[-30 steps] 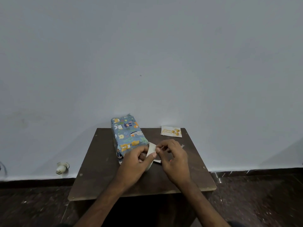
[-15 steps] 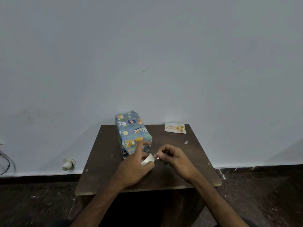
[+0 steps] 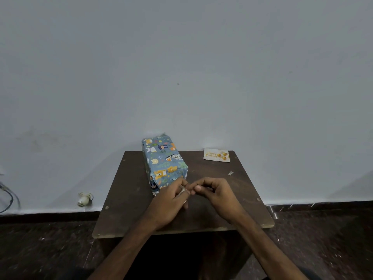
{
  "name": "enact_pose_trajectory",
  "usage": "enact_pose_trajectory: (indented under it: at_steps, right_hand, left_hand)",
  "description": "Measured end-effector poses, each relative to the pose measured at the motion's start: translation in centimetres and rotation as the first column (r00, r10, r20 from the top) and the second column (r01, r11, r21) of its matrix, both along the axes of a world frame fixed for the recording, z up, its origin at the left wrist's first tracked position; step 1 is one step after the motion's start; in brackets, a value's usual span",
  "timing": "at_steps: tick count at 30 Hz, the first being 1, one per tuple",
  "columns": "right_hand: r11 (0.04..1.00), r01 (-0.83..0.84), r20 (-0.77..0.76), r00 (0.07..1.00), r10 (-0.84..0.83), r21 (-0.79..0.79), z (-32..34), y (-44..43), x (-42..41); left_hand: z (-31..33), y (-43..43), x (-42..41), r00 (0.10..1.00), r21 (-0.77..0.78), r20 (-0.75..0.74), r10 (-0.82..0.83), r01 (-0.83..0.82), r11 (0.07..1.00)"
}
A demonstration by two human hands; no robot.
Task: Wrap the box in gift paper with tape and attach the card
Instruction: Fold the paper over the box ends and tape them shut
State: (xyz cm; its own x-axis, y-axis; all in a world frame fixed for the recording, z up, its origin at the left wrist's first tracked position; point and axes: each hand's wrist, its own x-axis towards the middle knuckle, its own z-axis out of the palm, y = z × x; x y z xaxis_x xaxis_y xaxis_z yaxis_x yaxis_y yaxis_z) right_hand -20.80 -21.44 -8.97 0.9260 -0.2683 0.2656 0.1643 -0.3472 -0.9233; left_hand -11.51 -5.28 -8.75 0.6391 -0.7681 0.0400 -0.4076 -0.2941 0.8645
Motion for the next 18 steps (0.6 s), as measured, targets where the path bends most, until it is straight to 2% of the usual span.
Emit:
enact_pose_trajectory:
  at_steps: [2,3,6,10,12,14,18]
  right_hand:
    - [0.997,-0.006,0.014,1.0,0.007,-0.078,0.2,0.0,-0.1]
    - [0.98,0.024,0.043,0.999,-0.016,-0.199,0.2,-0.2,-0.1]
    - [0.852,0.099,0.153,0.988,-0.023,-0.515,-0.1,-0.6,0.1]
    - [0.658,0.156,0.198,0.98,-0.011,-0.736,-0.2,-0.4,0.2]
    - [0.562,0.151,0.181,0.983,-0.002,-0.813,-0.2,-0.1,0.3]
    - [0.523,0.118,0.109,0.993,-0.048,-0.844,0.1,0.4,0.3]
    - [0.598,0.061,-0.033,0.989,-0.145,-0.799,0.3,1.3,0.7]
  left_hand:
    - [0.0,0.1,0.1,0.999,-0.01,-0.038,-0.003,0.003,1.0]
    - [0.1,0.1,0.2,0.999,-0.01,-0.049,-0.015,0.014,1.0]
    - [0.2,0.1,0.5,0.994,-0.002,-0.089,-0.068,0.068,0.998]
    - [0.5,0.4,1.1,0.983,-0.017,-0.145,-0.113,0.112,0.994]
    - [0.5,0.6,1.2,0.988,-0.015,-0.093,-0.124,0.123,0.992]
    - [0.4,0.7,0.9,0.992,-0.001,-0.001,-0.13,0.13,0.992]
    - [0.4,0.9,0.7,0.986,-0.019,0.061,-0.155,0.157,0.987]
